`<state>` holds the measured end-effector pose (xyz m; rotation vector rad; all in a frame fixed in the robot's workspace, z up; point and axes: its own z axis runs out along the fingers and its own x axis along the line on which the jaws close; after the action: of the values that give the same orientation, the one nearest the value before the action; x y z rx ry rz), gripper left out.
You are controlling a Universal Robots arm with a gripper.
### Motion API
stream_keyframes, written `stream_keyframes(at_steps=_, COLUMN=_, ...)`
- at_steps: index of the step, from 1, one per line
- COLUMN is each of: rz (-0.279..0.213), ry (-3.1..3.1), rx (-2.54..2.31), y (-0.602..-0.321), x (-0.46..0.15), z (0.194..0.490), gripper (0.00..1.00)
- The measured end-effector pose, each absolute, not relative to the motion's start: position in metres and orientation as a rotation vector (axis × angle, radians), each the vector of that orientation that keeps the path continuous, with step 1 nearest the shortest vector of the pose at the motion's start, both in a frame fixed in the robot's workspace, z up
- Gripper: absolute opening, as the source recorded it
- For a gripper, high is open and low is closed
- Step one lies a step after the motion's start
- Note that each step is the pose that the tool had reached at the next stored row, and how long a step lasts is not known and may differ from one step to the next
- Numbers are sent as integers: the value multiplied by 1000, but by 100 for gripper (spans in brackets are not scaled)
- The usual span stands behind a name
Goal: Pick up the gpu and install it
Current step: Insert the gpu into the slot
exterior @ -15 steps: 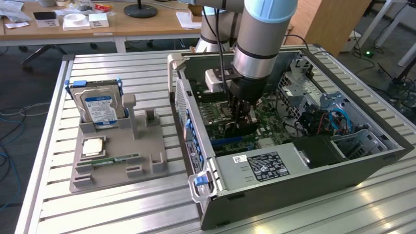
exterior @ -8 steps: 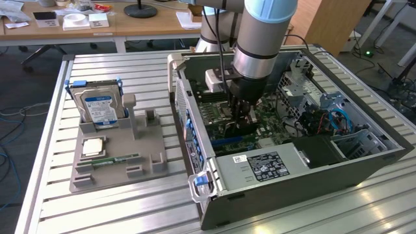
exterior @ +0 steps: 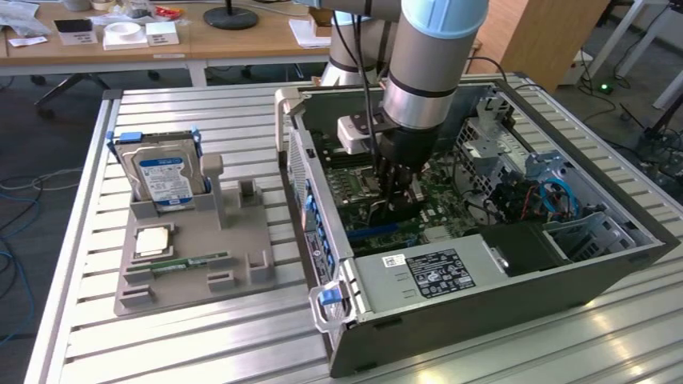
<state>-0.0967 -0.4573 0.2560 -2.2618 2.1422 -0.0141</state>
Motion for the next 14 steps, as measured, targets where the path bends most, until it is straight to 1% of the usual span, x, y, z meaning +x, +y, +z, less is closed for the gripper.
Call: stream_keyframes(at_steps=14, rz=-16, ry=2216, rx=-2190, y=-458, x=-97, z=252, gripper=26)
